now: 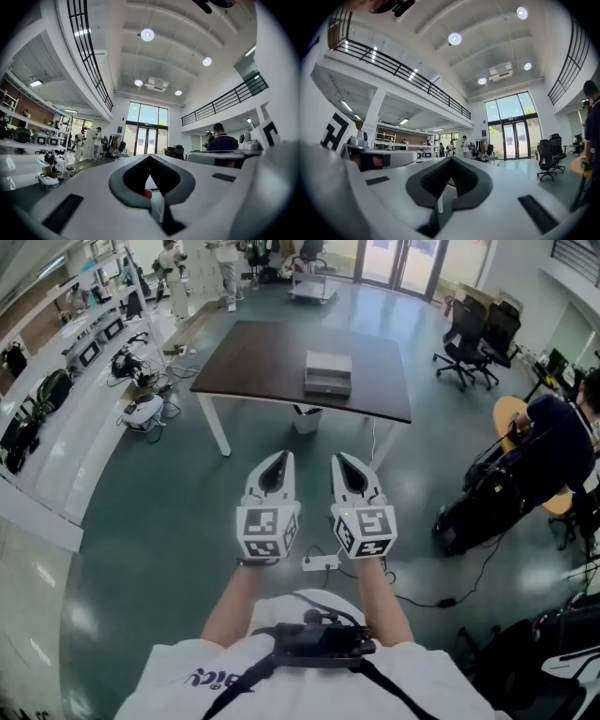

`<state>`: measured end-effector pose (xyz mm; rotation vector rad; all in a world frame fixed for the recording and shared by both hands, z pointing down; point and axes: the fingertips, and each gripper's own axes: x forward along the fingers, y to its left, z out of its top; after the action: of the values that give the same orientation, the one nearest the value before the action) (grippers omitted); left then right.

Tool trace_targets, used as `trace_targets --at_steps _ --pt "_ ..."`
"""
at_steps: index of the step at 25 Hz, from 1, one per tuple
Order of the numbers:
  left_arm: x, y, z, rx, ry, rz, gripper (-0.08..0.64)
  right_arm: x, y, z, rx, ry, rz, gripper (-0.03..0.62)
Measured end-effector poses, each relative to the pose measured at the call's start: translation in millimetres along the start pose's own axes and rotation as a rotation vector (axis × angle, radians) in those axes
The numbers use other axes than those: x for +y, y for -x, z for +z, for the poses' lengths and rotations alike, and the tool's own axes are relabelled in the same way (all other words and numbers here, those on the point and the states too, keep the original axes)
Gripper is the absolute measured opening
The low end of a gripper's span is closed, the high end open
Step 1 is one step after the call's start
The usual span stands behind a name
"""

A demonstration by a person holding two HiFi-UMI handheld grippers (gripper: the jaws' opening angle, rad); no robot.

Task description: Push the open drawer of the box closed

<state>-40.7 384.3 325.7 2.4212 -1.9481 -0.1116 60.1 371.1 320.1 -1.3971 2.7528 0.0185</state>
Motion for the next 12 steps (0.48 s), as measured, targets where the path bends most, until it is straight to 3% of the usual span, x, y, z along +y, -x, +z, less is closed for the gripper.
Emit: trace_targets --at_steps 5,12 --pt "22.7 3.1 -4.4 0.006 0.000 -0.011 0.008 14.7 -18.6 -5.8 0.018 0.011 -0.013 0.006" --pt "57.5 7.1 -18.4 0.014 0.073 0.026 0.008 32.2 -33.2 -23.0 0.073 0.027 0.003 0.006"
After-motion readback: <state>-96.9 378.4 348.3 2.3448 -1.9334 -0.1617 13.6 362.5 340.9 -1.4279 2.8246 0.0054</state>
